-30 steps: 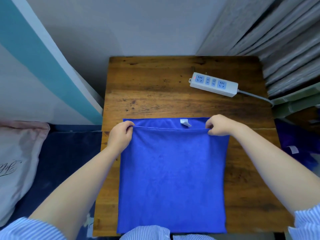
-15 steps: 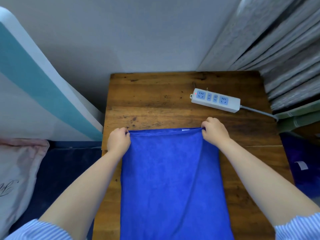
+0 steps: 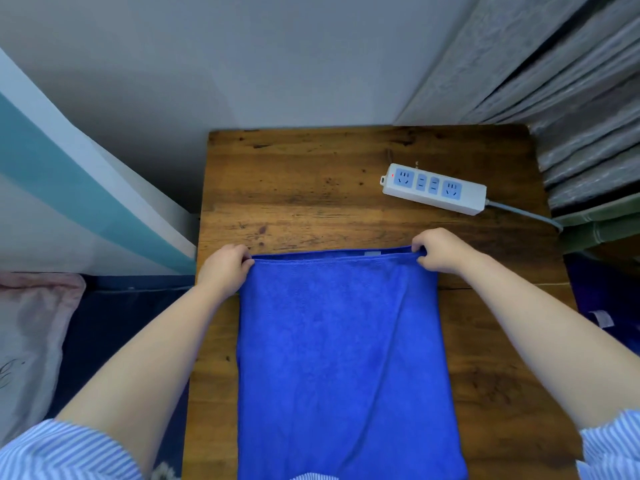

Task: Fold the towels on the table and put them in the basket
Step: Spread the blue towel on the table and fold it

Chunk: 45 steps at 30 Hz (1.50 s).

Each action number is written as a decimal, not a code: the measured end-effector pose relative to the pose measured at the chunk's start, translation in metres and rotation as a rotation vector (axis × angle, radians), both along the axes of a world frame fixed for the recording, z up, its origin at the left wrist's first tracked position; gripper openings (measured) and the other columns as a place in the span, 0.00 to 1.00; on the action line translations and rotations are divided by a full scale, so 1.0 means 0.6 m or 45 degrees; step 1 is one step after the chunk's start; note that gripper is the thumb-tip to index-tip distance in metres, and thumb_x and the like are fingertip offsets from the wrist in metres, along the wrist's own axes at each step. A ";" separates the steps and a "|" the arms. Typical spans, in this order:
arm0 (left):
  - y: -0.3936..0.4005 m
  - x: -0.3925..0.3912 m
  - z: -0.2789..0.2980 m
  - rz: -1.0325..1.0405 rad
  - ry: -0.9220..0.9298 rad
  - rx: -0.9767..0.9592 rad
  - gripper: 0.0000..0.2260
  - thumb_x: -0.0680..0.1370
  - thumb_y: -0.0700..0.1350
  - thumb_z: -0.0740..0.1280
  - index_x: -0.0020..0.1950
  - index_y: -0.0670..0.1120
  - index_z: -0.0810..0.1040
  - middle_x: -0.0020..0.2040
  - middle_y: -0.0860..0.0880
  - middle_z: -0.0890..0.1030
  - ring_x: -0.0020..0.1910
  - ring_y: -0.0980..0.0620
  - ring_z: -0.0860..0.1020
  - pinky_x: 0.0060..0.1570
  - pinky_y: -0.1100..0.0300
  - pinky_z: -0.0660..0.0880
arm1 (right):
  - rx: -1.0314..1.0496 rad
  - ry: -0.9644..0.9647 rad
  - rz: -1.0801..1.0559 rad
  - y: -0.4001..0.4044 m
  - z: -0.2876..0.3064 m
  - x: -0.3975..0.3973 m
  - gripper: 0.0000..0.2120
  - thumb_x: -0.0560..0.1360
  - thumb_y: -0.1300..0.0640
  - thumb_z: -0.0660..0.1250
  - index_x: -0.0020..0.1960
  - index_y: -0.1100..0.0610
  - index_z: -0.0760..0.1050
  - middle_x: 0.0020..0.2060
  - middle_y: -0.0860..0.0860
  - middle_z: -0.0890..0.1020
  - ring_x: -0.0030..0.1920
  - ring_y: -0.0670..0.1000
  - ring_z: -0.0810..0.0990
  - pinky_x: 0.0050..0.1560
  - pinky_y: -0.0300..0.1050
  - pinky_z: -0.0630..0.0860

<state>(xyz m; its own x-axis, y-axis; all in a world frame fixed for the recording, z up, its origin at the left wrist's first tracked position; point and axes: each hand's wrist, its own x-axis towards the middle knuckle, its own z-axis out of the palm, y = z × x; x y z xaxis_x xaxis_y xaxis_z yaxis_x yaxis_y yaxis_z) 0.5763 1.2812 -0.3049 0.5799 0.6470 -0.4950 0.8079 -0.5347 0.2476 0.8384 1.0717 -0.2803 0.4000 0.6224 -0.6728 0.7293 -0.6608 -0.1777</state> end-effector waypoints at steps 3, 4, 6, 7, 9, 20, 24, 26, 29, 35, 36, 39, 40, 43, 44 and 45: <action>0.003 -0.011 0.007 -0.061 -0.026 0.007 0.09 0.80 0.43 0.59 0.51 0.40 0.76 0.53 0.42 0.79 0.53 0.43 0.75 0.47 0.53 0.71 | -0.018 0.010 0.052 -0.005 0.019 0.008 0.05 0.73 0.64 0.65 0.41 0.55 0.73 0.44 0.53 0.78 0.44 0.51 0.75 0.41 0.40 0.72; 0.005 -0.015 0.009 -0.056 -0.028 0.013 0.08 0.80 0.43 0.59 0.51 0.40 0.76 0.52 0.42 0.79 0.52 0.43 0.75 0.45 0.54 0.71 | -0.028 0.011 0.068 -0.004 0.023 0.009 0.05 0.73 0.63 0.65 0.41 0.56 0.72 0.42 0.53 0.77 0.43 0.51 0.75 0.39 0.39 0.71; 0.001 -0.019 0.017 -0.039 -0.046 0.020 0.08 0.80 0.43 0.60 0.50 0.41 0.76 0.51 0.42 0.80 0.50 0.44 0.76 0.43 0.56 0.70 | -0.034 -0.009 0.083 -0.007 0.031 0.008 0.06 0.73 0.60 0.66 0.39 0.55 0.72 0.39 0.52 0.76 0.41 0.50 0.74 0.34 0.37 0.68; 0.000 -0.020 0.020 -0.034 -0.055 0.021 0.08 0.79 0.43 0.61 0.50 0.41 0.77 0.51 0.42 0.80 0.50 0.44 0.76 0.44 0.56 0.71 | -0.031 -0.031 0.083 -0.007 0.035 0.007 0.08 0.74 0.59 0.66 0.37 0.55 0.71 0.38 0.51 0.75 0.39 0.50 0.73 0.32 0.36 0.67; -0.003 -0.022 0.030 -0.027 -0.062 0.023 0.07 0.78 0.44 0.63 0.51 0.42 0.78 0.51 0.43 0.81 0.50 0.44 0.77 0.47 0.54 0.74 | -0.009 -0.077 0.056 -0.010 0.045 0.004 0.13 0.75 0.56 0.65 0.33 0.52 0.68 0.35 0.50 0.74 0.35 0.47 0.72 0.30 0.36 0.65; -0.039 -0.038 0.096 -0.239 0.145 0.232 0.11 0.76 0.51 0.66 0.49 0.43 0.79 0.47 0.45 0.81 0.42 0.50 0.73 0.39 0.61 0.69 | 0.136 -0.168 0.061 -0.060 0.090 -0.017 0.08 0.76 0.56 0.63 0.49 0.58 0.79 0.42 0.53 0.81 0.40 0.48 0.76 0.35 0.36 0.69; -0.053 -0.043 0.112 -0.232 0.160 0.310 0.13 0.77 0.52 0.64 0.48 0.43 0.78 0.47 0.45 0.81 0.40 0.51 0.72 0.39 0.61 0.70 | 0.251 -0.204 -0.001 -0.085 0.097 -0.028 0.10 0.76 0.56 0.63 0.50 0.60 0.80 0.44 0.54 0.82 0.40 0.49 0.75 0.36 0.37 0.68; -0.059 -0.047 0.120 -0.229 0.146 0.342 0.13 0.77 0.52 0.64 0.49 0.42 0.77 0.46 0.45 0.81 0.42 0.50 0.75 0.40 0.60 0.71 | 0.313 -0.178 -0.033 -0.095 0.100 -0.034 0.08 0.76 0.57 0.63 0.48 0.61 0.79 0.40 0.55 0.80 0.39 0.50 0.74 0.33 0.37 0.67; -0.067 -0.059 0.126 -0.230 0.075 0.407 0.12 0.78 0.50 0.63 0.46 0.41 0.75 0.45 0.43 0.81 0.45 0.45 0.78 0.40 0.57 0.71 | 0.386 -0.140 -0.057 -0.107 0.105 -0.041 0.04 0.76 0.60 0.63 0.42 0.58 0.74 0.37 0.53 0.76 0.38 0.51 0.73 0.30 0.34 0.64; -0.089 -0.076 0.123 -0.153 -0.107 0.421 0.09 0.79 0.44 0.60 0.56 0.40 0.73 0.48 0.40 0.81 0.47 0.40 0.78 0.42 0.54 0.71 | 0.456 -0.097 -0.097 -0.119 0.106 -0.055 0.05 0.73 0.65 0.63 0.41 0.58 0.69 0.36 0.54 0.75 0.36 0.52 0.74 0.31 0.38 0.68; -0.091 -0.078 0.122 -0.171 -0.120 0.414 0.11 0.80 0.44 0.60 0.60 0.40 0.73 0.50 0.41 0.81 0.49 0.41 0.78 0.44 0.54 0.72 | 0.464 -0.090 -0.105 -0.121 0.108 -0.055 0.04 0.74 0.65 0.63 0.43 0.58 0.68 0.37 0.55 0.76 0.38 0.53 0.75 0.33 0.39 0.70; -0.090 -0.088 0.120 -0.276 -0.086 0.446 0.11 0.81 0.45 0.58 0.58 0.42 0.75 0.53 0.44 0.80 0.52 0.44 0.78 0.46 0.54 0.73 | 0.415 -0.111 -0.032 -0.121 0.118 -0.052 0.08 0.76 0.63 0.61 0.54 0.59 0.74 0.49 0.55 0.79 0.50 0.54 0.78 0.48 0.43 0.75; -0.088 -0.093 0.119 -0.309 -0.076 0.467 0.12 0.81 0.46 0.57 0.57 0.43 0.76 0.53 0.45 0.80 0.52 0.45 0.77 0.45 0.55 0.74 | 0.365 -0.152 0.049 -0.121 0.121 -0.051 0.10 0.77 0.62 0.60 0.57 0.59 0.75 0.52 0.55 0.80 0.53 0.54 0.77 0.52 0.43 0.74; -0.086 -0.099 0.121 -0.365 -0.006 0.503 0.10 0.81 0.46 0.58 0.57 0.44 0.75 0.53 0.46 0.78 0.52 0.47 0.76 0.43 0.57 0.73 | 0.243 -0.285 0.289 -0.117 0.129 -0.052 0.11 0.78 0.57 0.58 0.55 0.58 0.77 0.53 0.54 0.80 0.53 0.52 0.78 0.53 0.43 0.75; -0.086 -0.098 0.124 -0.360 0.007 0.508 0.10 0.81 0.45 0.58 0.57 0.44 0.74 0.53 0.46 0.78 0.52 0.47 0.76 0.43 0.57 0.73 | 0.245 -0.315 0.326 -0.115 0.131 -0.051 0.11 0.78 0.56 0.59 0.54 0.58 0.76 0.52 0.53 0.80 0.53 0.52 0.78 0.52 0.42 0.75; -0.086 -0.097 0.127 -0.340 0.025 0.506 0.09 0.80 0.44 0.58 0.57 0.44 0.74 0.53 0.46 0.78 0.52 0.47 0.76 0.43 0.57 0.73 | 0.252 -0.327 0.341 -0.113 0.133 -0.054 0.10 0.78 0.56 0.58 0.54 0.58 0.76 0.52 0.53 0.80 0.52 0.51 0.78 0.51 0.42 0.75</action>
<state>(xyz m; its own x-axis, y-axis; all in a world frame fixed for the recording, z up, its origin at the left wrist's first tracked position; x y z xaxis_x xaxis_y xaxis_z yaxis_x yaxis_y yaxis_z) 0.5181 1.2296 -0.2288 0.7446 0.6181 -0.2518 0.6319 -0.7744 -0.0321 0.8062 1.0038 -0.2007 0.3456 0.8345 -0.4291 0.9079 -0.4130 -0.0719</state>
